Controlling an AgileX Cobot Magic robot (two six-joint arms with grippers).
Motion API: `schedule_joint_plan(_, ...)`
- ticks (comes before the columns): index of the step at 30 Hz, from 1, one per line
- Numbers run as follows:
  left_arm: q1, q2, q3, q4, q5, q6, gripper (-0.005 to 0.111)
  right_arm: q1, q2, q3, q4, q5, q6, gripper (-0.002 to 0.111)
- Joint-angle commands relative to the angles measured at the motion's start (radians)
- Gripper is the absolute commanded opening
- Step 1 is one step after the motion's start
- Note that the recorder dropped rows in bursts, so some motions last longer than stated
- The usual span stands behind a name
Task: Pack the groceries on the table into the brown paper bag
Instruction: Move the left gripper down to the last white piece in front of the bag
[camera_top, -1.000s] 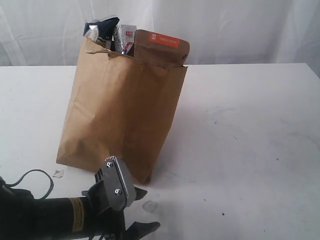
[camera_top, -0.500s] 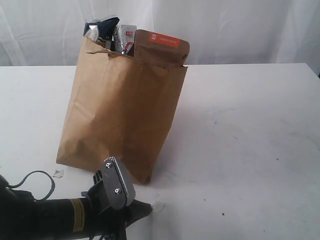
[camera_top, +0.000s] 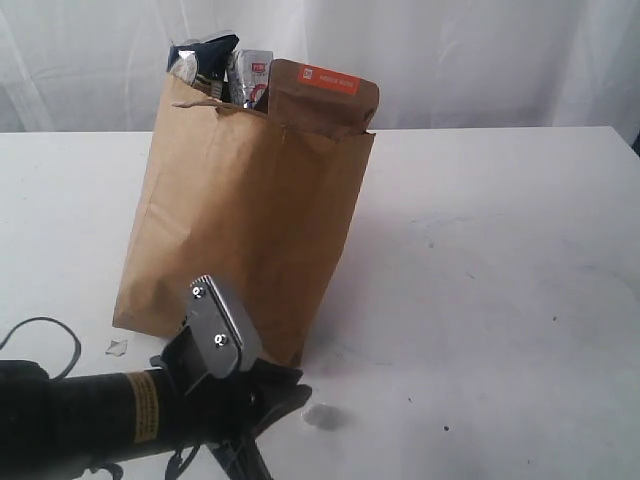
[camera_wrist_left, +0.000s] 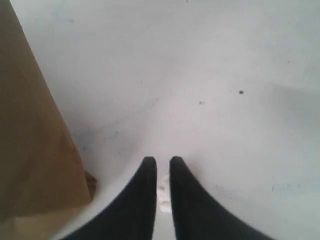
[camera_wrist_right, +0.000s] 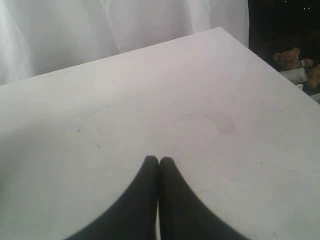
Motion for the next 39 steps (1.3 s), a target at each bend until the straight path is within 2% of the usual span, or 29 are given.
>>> schedule_joint_plan(1, -0.003, 0.087, -0.047, 0.025, -0.055, 0.005, 0.052, 0.004, 0.002, 0.004, 0.003, -0.006, -0.001, 0.0)
schedule_joint_plan(3, -0.003, 0.113, -0.073, 0.043, -0.033, 0.003, 0.057, 0.004, 0.002, 0.004, 0.003, -0.006, -0.001, 0.0)
schedule_joint_plan(11, -0.003, 0.154, -0.083, 0.078, 0.067, -0.016, 0.056, 0.004, 0.002, 0.004, 0.003, -0.006, -0.001, 0.0)
schedule_joint_plan(13, -0.003, 0.159, -0.083, 0.08, 0.058, -0.038, 0.052, 0.004, 0.002, 0.004, 0.003, -0.006, -0.001, 0.0)
schedule_joint_plan(21, -0.003, 0.157, -0.083, 0.08, 0.009, -0.052, 0.0, 0.004, 0.002, 0.004, 0.003, -0.006, -0.001, 0.0)
schedule_joint_plan(30, -0.003, 0.042, -0.077, 0.077, 0.008, -0.078, 0.0, 0.004, 0.002, 0.004, 0.003, -0.006, -0.021, 0.0)
schedule_joint_plan(35, -0.003, -0.113, -0.077, 0.081, 0.008, -0.201, 0.0, 0.004, 0.002, 0.004, 0.003, -0.006, -0.021, 0.0)
schedule_joint_plan(39, -0.001, -0.274, -0.077, 0.061, -0.053, -0.247, 0.0, 0.004, 0.002, 0.004, 0.003, -0.006, -0.021, 0.0)
